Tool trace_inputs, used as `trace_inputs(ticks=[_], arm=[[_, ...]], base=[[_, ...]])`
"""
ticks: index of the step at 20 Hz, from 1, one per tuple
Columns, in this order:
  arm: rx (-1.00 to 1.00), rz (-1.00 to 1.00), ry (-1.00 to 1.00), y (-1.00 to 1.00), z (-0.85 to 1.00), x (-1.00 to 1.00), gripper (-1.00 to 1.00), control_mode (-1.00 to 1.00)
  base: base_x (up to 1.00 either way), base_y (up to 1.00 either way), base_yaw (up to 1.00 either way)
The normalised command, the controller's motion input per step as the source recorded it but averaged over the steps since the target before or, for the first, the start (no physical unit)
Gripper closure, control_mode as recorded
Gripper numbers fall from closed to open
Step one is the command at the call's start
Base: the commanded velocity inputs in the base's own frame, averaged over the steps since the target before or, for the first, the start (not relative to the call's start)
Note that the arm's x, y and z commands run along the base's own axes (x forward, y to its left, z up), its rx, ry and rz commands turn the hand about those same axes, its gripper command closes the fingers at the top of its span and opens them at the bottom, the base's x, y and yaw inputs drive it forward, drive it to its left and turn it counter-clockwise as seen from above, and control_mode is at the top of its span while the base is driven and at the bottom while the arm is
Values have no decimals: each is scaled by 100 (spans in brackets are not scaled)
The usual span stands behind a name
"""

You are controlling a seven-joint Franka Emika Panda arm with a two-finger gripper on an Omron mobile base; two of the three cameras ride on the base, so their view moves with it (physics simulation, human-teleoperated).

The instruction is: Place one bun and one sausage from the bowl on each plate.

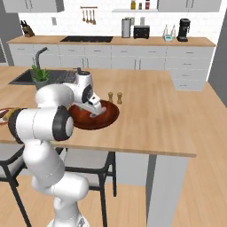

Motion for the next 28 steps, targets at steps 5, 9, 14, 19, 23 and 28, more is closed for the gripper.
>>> trace_inputs(ticks=[5,9,14,19,23,28], arm=[[0,-9,0,0,-55,99,-100,-100],[-1,-7,0,0,-55,91,-100,-100],[-1,-6,0,2,-48,88,-100,-100],[-2,-3,0,0,-40,66,-100,-100],[-3,0,0,0,-44,13,100,-100],[0,0,-2,0,-20,-32,100,-100]], base=[[0,0,0],[0,0,0],[0,0,0],[0,0,0],[0,0,0],[0,0,0]])
